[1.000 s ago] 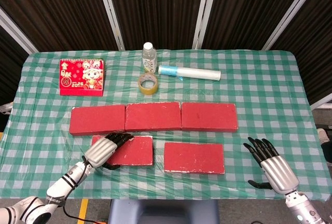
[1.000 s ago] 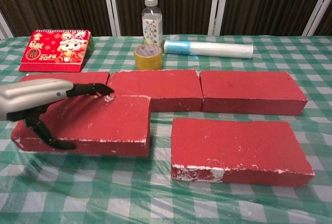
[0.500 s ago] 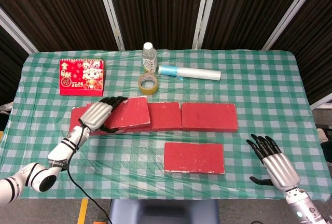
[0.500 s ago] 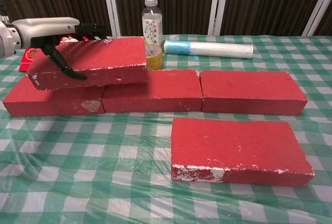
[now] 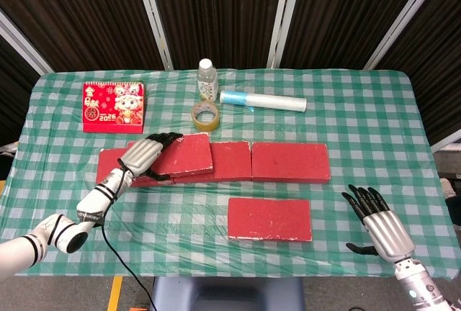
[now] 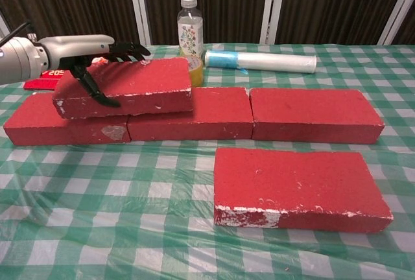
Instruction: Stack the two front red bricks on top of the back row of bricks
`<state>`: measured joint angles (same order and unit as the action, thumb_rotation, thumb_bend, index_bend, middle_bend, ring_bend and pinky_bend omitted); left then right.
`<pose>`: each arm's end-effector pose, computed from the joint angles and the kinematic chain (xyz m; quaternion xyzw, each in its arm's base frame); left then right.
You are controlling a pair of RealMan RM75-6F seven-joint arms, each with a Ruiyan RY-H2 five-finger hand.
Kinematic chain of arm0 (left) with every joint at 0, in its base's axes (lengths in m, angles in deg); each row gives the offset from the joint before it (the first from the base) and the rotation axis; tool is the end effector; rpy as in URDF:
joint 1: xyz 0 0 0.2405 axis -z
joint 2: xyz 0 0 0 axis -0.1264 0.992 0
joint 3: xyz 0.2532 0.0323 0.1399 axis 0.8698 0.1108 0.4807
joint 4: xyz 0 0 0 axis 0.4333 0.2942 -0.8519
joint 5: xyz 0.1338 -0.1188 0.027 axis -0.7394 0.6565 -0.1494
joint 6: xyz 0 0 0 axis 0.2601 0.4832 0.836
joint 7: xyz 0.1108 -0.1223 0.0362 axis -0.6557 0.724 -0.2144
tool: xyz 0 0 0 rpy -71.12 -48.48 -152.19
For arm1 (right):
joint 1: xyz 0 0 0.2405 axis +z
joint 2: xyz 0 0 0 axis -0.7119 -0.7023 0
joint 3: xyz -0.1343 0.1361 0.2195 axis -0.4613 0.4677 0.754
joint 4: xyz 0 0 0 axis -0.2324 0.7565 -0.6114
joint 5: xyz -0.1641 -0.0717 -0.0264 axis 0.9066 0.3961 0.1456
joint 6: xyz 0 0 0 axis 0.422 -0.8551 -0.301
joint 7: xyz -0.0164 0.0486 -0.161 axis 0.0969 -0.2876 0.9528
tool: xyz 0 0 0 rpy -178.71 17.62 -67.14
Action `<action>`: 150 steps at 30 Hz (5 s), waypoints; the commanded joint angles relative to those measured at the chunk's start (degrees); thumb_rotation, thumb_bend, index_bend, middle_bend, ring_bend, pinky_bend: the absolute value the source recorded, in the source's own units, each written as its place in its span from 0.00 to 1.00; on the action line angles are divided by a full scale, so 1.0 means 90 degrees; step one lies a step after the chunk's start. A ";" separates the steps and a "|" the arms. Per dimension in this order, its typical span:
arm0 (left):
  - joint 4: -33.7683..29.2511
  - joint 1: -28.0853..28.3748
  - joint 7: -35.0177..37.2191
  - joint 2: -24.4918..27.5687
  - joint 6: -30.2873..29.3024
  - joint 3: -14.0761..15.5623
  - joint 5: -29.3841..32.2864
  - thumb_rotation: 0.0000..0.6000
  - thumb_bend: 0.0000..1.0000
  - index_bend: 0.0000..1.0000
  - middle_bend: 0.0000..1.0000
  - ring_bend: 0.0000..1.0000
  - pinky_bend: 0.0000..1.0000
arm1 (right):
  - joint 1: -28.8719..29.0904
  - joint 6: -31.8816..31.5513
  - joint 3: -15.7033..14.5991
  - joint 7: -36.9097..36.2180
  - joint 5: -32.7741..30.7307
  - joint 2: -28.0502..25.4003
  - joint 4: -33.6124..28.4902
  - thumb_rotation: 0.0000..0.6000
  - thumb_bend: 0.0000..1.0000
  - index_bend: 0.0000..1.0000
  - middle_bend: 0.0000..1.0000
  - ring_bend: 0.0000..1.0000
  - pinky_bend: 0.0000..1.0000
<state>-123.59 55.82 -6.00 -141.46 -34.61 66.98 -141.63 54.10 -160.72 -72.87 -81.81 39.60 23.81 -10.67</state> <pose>-0.1735 0.4317 0.0459 -0.7631 -0.4085 -0.3680 0.3397 -0.3079 -0.1961 0.1445 0.7144 -0.3778 0.3382 0.4822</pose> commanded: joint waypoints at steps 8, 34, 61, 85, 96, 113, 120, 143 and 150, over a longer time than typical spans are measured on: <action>0.0149 0.0080 -0.0107 -0.0103 -0.0009 0.0014 0.0064 1.00 0.24 0.00 0.14 0.48 0.43 | -0.0007 -0.0025 -0.0007 -0.0041 0.0009 -0.0032 -0.0010 1.00 0.06 0.00 0.00 0.00 0.00; 0.0260 0.0186 0.0136 -0.0104 0.0152 0.0221 0.0031 1.00 0.23 0.00 0.08 0.09 0.19 | -0.0012 0.0009 0.0014 0.0108 -0.0073 0.0023 -0.0027 1.00 0.06 0.00 0.00 0.00 0.00; 0.0155 0.0254 0.0232 -0.0073 0.0178 0.0298 0.0019 1.00 0.23 0.00 0.00 0.00 0.11 | -0.0016 0.0022 0.0019 0.0160 -0.0114 0.0024 -0.0042 1.00 0.06 0.00 0.00 0.00 0.00; -0.1200 -0.1266 -0.1196 0.0909 -0.2309 0.1054 -0.0786 1.00 0.23 0.00 0.00 0.00 0.06 | 0.0208 0.0128 -0.0008 -0.0534 0.0230 0.0429 0.0194 1.00 0.06 0.00 0.00 0.00 0.00; -0.0536 -0.3153 -0.1088 0.0469 -0.4114 0.1738 -0.0850 1.00 0.23 0.00 0.00 0.00 0.03 | 0.1110 0.1805 0.0334 0.0168 -0.0583 0.1000 -0.0370 1.00 0.06 0.00 0.00 0.00 0.00; 0.0018 -0.3287 -0.0596 0.0303 -0.3941 0.1636 -0.1185 1.00 0.24 0.00 0.00 0.00 0.03 | 0.1974 0.2983 0.0785 0.2217 -0.2861 0.1821 -0.0848 0.99 0.06 0.00 0.00 0.00 0.00; -0.0006 -0.3274 -0.0399 0.0361 -0.3822 0.1626 -0.1286 1.00 0.25 0.00 0.00 0.00 0.03 | 0.2194 0.2823 0.0809 0.2778 -0.3412 0.2071 -0.0887 0.97 0.09 0.16 0.03 0.00 0.13; -0.0058 -0.3390 -0.0457 0.0443 -0.3791 0.1525 -0.1389 1.00 0.25 0.00 0.00 0.00 0.03 | 0.2472 0.2125 0.0916 0.2727 -0.3037 0.1714 -0.1281 1.00 0.18 0.52 0.39 0.28 0.46; -0.0107 -0.3480 -0.0853 0.0389 -0.3833 0.1420 -0.1253 1.00 0.25 0.00 0.00 0.00 0.03 | 0.3061 0.2885 0.1421 0.1977 -0.2760 0.0715 -0.1407 1.00 0.18 0.53 0.41 0.31 0.48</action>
<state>-124.45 24.68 -13.21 -137.80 -69.10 80.00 -153.24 79.33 -138.03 -62.17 -60.48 14.17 32.87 -22.70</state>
